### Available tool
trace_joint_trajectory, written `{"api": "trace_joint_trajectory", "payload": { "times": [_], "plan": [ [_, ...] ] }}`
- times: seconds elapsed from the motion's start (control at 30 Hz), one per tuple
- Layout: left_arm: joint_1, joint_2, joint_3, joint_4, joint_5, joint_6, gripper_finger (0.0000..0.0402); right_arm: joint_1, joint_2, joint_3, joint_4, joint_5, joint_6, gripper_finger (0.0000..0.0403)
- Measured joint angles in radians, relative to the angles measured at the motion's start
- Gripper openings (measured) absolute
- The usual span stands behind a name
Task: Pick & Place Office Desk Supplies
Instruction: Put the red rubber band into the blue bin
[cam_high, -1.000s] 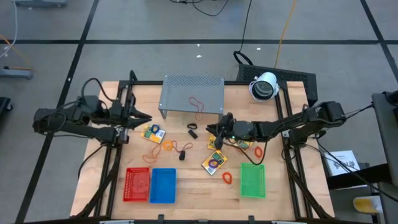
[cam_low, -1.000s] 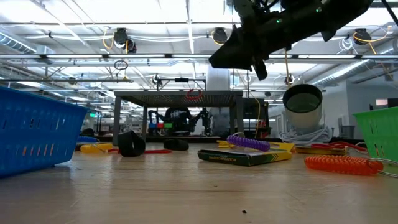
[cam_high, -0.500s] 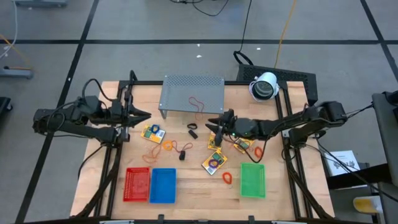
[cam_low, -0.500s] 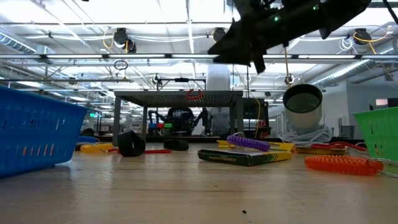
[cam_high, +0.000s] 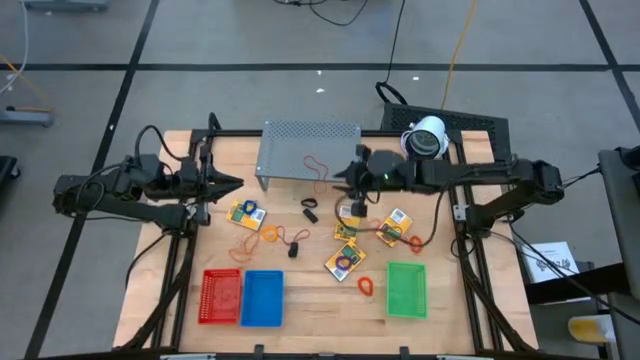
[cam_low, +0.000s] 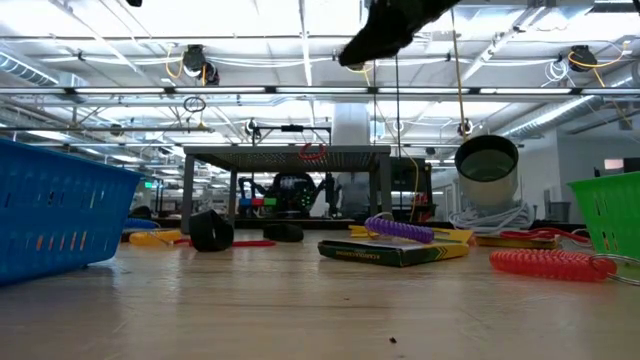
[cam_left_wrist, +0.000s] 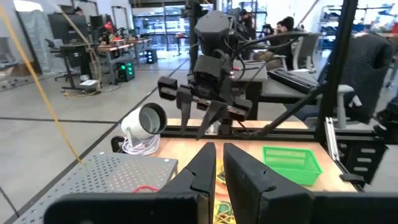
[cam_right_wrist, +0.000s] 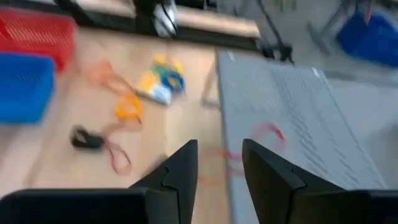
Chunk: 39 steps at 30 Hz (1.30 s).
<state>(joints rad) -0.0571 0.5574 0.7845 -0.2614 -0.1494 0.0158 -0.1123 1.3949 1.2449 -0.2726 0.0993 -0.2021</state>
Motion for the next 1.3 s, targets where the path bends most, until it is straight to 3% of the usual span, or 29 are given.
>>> {"api": "trace_joint_trajectory", "payload": {
  "times": [0.13,0.3,0.7,0.93,1.3],
  "plan": [
    [0.000,0.007,0.000,0.003,-0.040,-0.021,0.0042,-0.076,-0.002,0.101,-0.115,-0.071,0.030,0.0115],
    [0.000,0.011,0.000,0.007,-0.046,-0.030,0.0042,-0.138,0.081,0.247,-0.401,-0.125,0.027,0.0110],
    [0.000,0.012,0.000,0.004,-0.045,-0.079,0.0042,-0.095,0.475,0.737,-0.765,-0.125,-0.124,0.0109],
    [0.003,0.012,0.000,0.002,-0.045,-0.079,0.0042,-0.094,0.509,0.818,-0.748,-0.080,-0.098,0.0109],
    [0.004,0.012,0.000,0.003,-0.144,-0.077,0.0042,-0.149,0.513,0.816,-0.672,-0.075,0.169,0.0105]
  ]
}}
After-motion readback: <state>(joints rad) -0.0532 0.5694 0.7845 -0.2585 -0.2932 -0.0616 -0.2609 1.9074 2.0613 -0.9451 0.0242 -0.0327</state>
